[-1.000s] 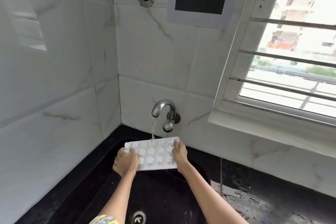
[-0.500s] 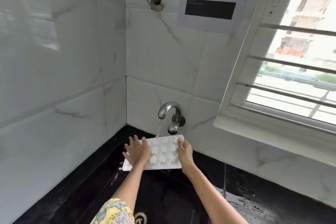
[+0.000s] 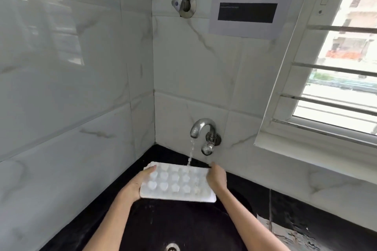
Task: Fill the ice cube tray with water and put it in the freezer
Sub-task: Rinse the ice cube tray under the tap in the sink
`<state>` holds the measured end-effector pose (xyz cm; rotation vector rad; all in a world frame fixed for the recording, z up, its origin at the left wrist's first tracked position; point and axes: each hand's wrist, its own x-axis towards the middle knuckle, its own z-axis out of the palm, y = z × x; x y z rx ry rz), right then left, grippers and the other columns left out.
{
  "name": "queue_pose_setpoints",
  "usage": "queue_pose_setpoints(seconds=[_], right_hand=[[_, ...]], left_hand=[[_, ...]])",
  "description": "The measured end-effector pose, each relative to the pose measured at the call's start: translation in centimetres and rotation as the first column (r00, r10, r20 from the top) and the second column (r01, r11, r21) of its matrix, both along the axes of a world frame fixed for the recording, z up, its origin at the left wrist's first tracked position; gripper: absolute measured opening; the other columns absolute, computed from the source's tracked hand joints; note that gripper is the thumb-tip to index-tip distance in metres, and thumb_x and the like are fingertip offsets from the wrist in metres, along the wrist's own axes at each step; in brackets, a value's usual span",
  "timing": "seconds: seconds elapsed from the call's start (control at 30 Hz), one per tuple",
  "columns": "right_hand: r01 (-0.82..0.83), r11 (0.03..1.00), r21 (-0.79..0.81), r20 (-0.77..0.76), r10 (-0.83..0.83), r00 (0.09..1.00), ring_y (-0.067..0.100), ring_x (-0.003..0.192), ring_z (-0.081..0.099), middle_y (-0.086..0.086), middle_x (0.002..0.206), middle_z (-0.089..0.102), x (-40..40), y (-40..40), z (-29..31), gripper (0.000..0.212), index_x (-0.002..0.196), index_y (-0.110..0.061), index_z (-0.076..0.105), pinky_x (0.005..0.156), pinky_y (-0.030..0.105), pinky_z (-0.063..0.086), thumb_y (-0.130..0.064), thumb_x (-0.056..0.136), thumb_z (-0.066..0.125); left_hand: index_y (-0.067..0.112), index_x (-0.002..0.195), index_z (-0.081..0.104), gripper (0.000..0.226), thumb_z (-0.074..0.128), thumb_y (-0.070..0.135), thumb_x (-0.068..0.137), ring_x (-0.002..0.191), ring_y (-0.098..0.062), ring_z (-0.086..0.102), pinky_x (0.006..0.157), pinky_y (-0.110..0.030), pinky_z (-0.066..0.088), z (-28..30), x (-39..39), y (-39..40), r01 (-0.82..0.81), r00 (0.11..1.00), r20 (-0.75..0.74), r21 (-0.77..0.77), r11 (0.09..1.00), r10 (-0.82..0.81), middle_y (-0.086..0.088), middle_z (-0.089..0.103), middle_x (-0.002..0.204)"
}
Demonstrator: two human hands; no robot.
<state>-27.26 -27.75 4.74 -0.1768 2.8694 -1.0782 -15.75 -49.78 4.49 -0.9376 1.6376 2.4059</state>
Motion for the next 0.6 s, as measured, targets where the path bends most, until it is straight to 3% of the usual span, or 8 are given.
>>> queue_pose_setpoints(seconds=[0.03, 0.1, 0.13, 0.2, 0.3, 0.4, 0.5, 0.6], right_hand=[[-0.011, 0.997, -0.071, 0.015, 0.012, 1.000, 0.033, 0.092, 0.057, 0.016, 0.095, 0.061, 0.7, -1.3, 0.1, 0.023, 0.091, -0.003, 0.056, 0.063, 0.031, 0.032, 0.004, 0.083, 0.036], [-0.063, 0.967, -0.246, 0.195, 0.113, 0.974, 0.029, 0.081, 0.060, 0.015, 0.084, 0.063, 1.9, -4.2, 0.4, 0.022, 0.087, 0.002, 0.058, 0.061, 0.032, 0.040, 0.006, 0.084, 0.036], [-0.066, 0.927, -0.370, 0.290, 0.183, 0.939, 0.023, 0.064, 0.061, 0.012, 0.069, 0.063, 2.2, -5.4, 1.3, 0.024, 0.078, 0.003, 0.058, 0.053, 0.027, 0.042, 0.006, 0.085, 0.035], [-0.032, 0.893, -0.448, 0.395, 0.230, 0.889, 0.016, 0.034, 0.047, 0.007, 0.039, 0.050, 2.3, -6.6, 2.9, 0.033, 0.062, 0.001, 0.051, 0.032, 0.015, 0.030, 0.005, 0.087, 0.030], [-0.084, 0.876, -0.474, 0.494, 0.343, 0.799, 0.015, 0.042, 0.041, 0.010, 0.052, 0.047, 2.1, -6.5, 4.3, 0.036, 0.065, -0.001, 0.050, 0.029, 0.015, 0.030, 0.006, 0.089, 0.025], [-0.074, 0.850, -0.522, 0.472, 0.361, 0.804, 0.013, 0.049, 0.042, 0.008, 0.061, 0.047, 1.9, -5.0, 4.9, 0.033, 0.073, -0.002, 0.052, 0.041, 0.016, 0.036, 0.007, 0.090, 0.025], [-0.054, 0.887, -0.458, 0.483, 0.300, 0.823, 0.012, 0.052, 0.042, 0.006, 0.065, 0.049, 0.6, -4.1, 5.0, 0.034, 0.066, -0.008, 0.051, 0.045, 0.017, 0.038, 0.003, 0.089, 0.029], [-0.127, 0.983, -0.134, 0.314, 0.163, 0.935, 0.014, 0.063, 0.050, 0.004, 0.075, 0.053, -1.0, -3.0, 4.7, 0.020, 0.075, -0.011, 0.056, 0.060, 0.024, 0.044, -0.006, 0.088, 0.041]], left_hand=[[0.003, 0.119, 0.060, 0.044, 0.059, 0.036, 0.090, 0.088, -0.030, 0.066, 0.086, -0.039, 0.053, 0.1, 0.2, -0.4, 0.008, 0.998, 0.055, -0.075, 0.997, -0.003, -0.015, 0.070, 0.096], [0.000, 0.115, 0.059, 0.041, 0.062, 0.030, 0.088, 0.084, -0.028, 0.065, 0.079, -0.035, 0.053, -0.2, -0.1, -0.4, -0.001, 0.988, 0.149, -0.235, 0.972, 0.037, -0.014, 0.067, 0.090], [-0.003, 0.115, 0.056, 0.043, 0.065, 0.029, 0.087, 0.086, -0.029, 0.065, 0.080, -0.034, 0.054, -0.5, -0.6, -0.2, -0.003, 0.979, 0.191, -0.305, 0.952, 0.065, -0.014, 0.067, 0.091], [-0.006, 0.121, 0.050, 0.052, 0.068, 0.027, 0.084, 0.100, -0.032, 0.064, 0.089, -0.035, 0.052, -0.6, -1.7, 0.8, -0.024, 0.967, 0.225, -0.398, 0.917, 0.123, -0.018, 0.065, 0.107], [-0.006, 0.125, 0.048, 0.056, 0.069, 0.024, 0.083, 0.110, -0.035, 0.061, 0.089, -0.035, 0.052, -0.4, -3.9, 2.8, -0.003, 0.967, 0.225, -0.467, 0.884, 0.122, -0.021, 0.060, 0.121], [-0.006, 0.121, 0.053, 0.050, 0.068, 0.021, 0.081, 0.103, -0.034, 0.065, 0.085, -0.038, 0.053, -0.4, -6.2, 4.6, 0.009, 0.973, 0.208, -0.460, 0.888, 0.098, -0.021, 0.064, 0.115], [-0.006, 0.119, 0.055, 0.051, 0.070, 0.020, 0.078, 0.101, -0.034, 0.066, 0.083, -0.039, 0.055, -0.7, -8.1, 6.2, 0.037, 0.978, 0.201, -0.410, 0.911, 0.051, -0.021, 0.065, 0.114], [-0.003, 0.123, 0.053, 0.056, 0.071, 0.024, 0.078, 0.105, -0.033, 0.065, 0.089, -0.042, 0.055, -0.6, -9.5, 7.9, 0.065, 0.976, 0.218, -0.417, 0.906, 0.030, -0.019, 0.064, 0.118]])
